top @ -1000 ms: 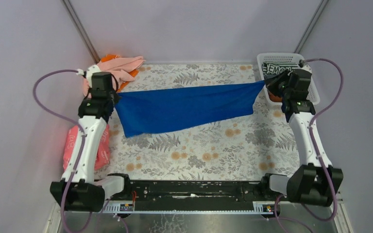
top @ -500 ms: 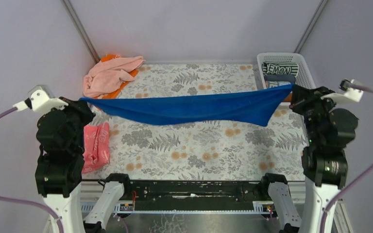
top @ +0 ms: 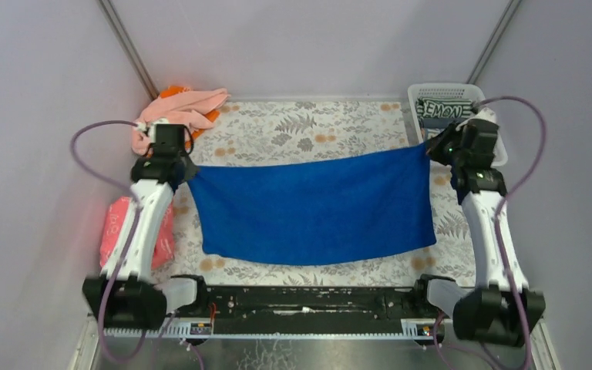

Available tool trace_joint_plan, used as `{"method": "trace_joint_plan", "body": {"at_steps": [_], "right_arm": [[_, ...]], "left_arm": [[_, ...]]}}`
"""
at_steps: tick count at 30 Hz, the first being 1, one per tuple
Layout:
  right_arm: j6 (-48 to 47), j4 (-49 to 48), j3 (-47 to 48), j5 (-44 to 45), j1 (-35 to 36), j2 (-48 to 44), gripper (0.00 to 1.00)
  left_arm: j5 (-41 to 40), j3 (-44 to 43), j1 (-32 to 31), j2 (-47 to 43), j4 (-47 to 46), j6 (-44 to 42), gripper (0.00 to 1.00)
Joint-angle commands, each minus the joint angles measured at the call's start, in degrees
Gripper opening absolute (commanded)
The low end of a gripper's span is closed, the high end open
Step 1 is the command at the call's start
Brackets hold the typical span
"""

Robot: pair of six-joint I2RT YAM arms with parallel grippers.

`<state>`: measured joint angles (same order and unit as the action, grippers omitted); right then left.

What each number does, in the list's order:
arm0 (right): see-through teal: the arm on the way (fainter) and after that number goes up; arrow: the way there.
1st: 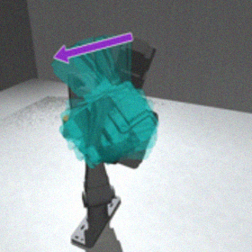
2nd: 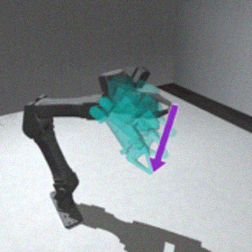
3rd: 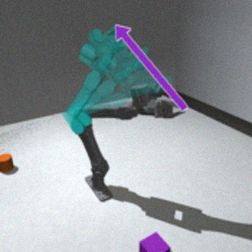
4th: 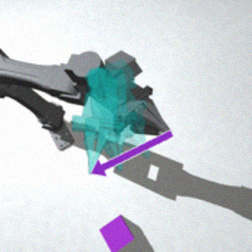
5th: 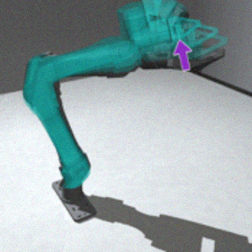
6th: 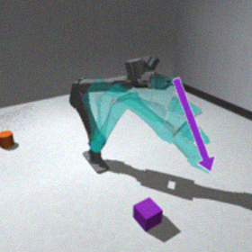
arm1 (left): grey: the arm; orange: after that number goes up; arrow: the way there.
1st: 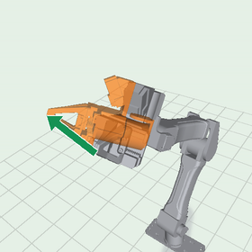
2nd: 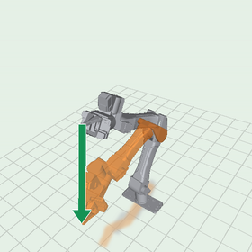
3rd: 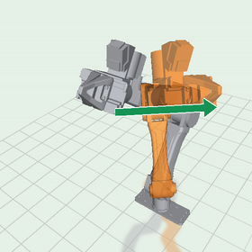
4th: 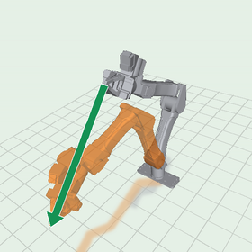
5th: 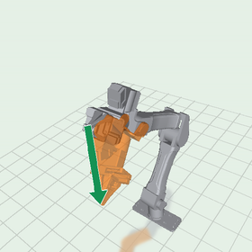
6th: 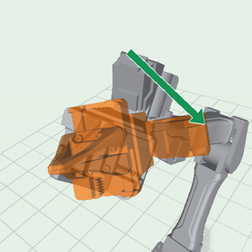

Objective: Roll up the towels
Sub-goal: Flatten out the towel at the center of the board.

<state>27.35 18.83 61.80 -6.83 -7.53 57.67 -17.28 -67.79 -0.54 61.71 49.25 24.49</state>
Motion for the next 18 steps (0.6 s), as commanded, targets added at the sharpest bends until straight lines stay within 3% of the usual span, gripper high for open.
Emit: {"method": "trace_joint_plan", "body": {"at_steps": [1, 4, 9, 18], "right_arm": [[-0.13, -17.3, -3.93, -4.71, -0.2, 14.22, 0.0], [0.38, -28.06, -3.93, -6.13, -0.2, 25.45, 0.0], [-0.73, -33.76, 3.68, -8.12, -0.2, 43.32, 0.0], [-4.25, -33.07, 14.13, -8.47, -0.2, 54.1, 0.0]], "left_arm": [[0.14, -0.57, 0.44, 15.08, -9.21, -0.9, 0.0], [-0.66, -6.0, 0.63, 28.25, -10.83, -0.34, 0.0], [-0.45, -14.92, 1.26, 42.19, -13.68, -1.1, 0.0], [0.89, -23.26, 1.83, 54.83, -18.48, -7.11, 0.0]]}}
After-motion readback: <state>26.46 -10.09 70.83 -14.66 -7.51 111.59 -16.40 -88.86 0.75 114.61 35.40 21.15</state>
